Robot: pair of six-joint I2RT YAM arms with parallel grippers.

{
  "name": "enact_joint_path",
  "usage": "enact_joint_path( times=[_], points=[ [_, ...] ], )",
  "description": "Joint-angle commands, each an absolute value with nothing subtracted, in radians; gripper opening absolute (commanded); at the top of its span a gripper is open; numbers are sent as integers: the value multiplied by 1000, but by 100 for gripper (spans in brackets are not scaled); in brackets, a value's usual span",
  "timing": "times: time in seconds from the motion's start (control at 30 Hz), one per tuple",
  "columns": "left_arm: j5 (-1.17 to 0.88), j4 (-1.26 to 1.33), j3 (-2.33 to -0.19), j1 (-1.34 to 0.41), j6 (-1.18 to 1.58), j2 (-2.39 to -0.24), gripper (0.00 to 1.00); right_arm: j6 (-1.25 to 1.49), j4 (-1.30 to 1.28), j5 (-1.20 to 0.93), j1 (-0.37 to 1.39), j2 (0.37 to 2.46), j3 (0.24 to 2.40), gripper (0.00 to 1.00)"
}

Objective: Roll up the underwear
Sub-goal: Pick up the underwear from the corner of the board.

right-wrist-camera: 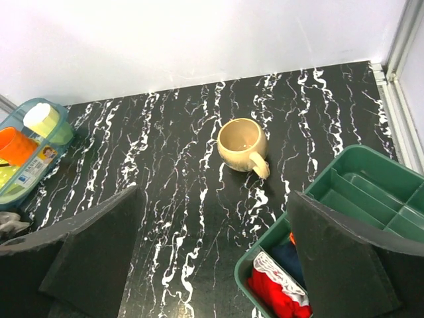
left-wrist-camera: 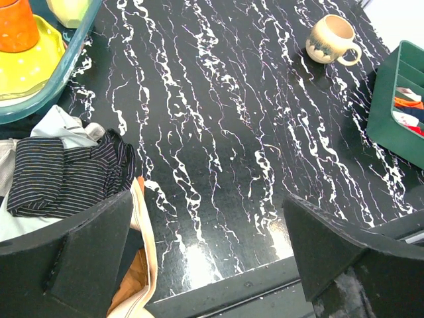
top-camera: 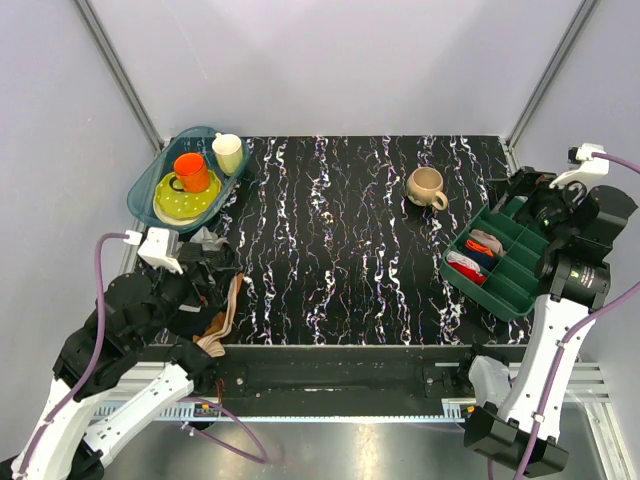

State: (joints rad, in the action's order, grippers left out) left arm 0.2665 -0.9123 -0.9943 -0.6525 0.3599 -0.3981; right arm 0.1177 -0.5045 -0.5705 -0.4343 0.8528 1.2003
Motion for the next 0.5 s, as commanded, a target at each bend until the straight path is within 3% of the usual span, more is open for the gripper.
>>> enact_joint_path(
  times=[0.0,0.1,0.2,0.23,0.3,0.47],
  points=[
    [229,-853,-1037,-646,362,-374,99,167,-451,-650,-434,848,1201,100],
    [277,-842,-1031,-649,376,-380,99,338,-336,-922,-434,861,1108,100],
    [314,-841,-1011,-647,376,-413,99,528,-56,-1143,-425,870,959,100],
    [321,-836,-997,-647,371,-419,99,563,77,-1155,-414,873,925,100],
    [389,-831,-983,-647,371,-439,99,530,95,-1128,-352,887,871,100],
    [518,-821,-959,-634,356,-517,99,263,-84,-1031,-209,949,844,100]
  ],
)
